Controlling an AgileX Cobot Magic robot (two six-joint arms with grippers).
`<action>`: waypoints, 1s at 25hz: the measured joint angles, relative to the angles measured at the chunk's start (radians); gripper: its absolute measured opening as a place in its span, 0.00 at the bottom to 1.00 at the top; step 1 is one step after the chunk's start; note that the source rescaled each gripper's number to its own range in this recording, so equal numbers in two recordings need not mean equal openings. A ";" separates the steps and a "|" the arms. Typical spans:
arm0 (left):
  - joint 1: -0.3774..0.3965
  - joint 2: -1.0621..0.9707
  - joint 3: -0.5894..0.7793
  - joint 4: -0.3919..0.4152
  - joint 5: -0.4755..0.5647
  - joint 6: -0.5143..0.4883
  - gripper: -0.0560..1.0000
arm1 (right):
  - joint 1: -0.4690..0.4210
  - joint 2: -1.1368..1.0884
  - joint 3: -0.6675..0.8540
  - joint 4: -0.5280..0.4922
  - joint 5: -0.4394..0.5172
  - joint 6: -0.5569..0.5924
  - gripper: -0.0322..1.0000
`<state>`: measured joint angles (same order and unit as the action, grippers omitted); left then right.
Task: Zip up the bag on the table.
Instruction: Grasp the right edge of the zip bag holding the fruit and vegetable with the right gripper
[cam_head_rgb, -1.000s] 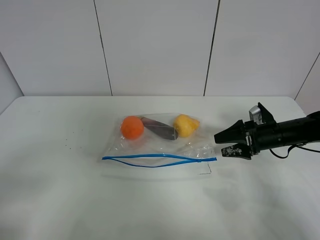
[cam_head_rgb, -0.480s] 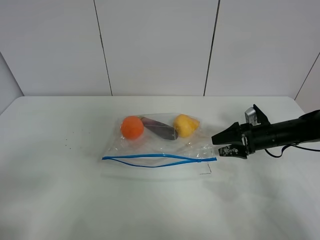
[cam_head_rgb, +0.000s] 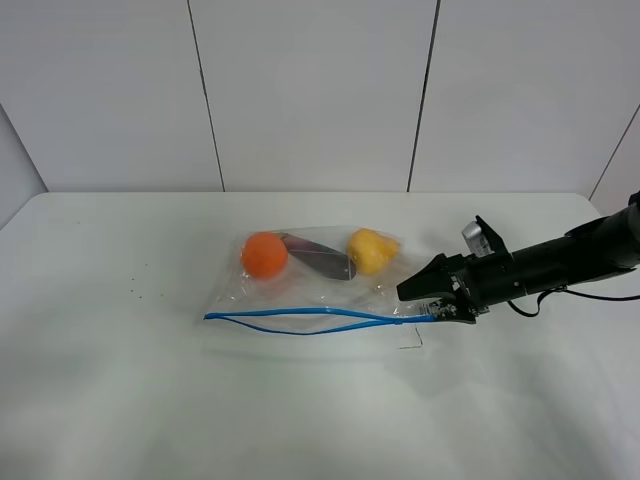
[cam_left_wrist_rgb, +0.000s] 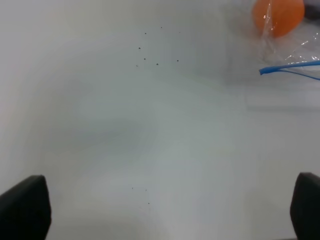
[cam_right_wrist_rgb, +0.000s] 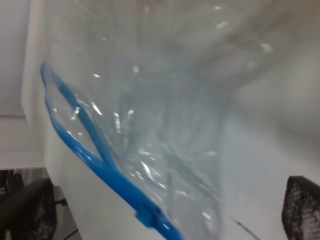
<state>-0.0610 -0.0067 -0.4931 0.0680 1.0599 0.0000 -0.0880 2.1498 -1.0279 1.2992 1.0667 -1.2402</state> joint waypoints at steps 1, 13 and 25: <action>0.000 0.000 0.000 0.000 0.000 0.000 1.00 | 0.009 0.000 0.000 0.008 -0.001 0.000 1.00; 0.000 0.000 0.000 0.000 0.001 0.000 1.00 | 0.022 0.000 0.000 0.036 -0.015 0.032 0.69; 0.000 0.000 0.000 0.000 0.001 0.000 1.00 | 0.022 0.000 0.000 0.037 -0.023 0.053 0.23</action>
<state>-0.0610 -0.0067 -0.4931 0.0680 1.0608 0.0000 -0.0660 2.1498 -1.0279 1.3359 1.0439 -1.1877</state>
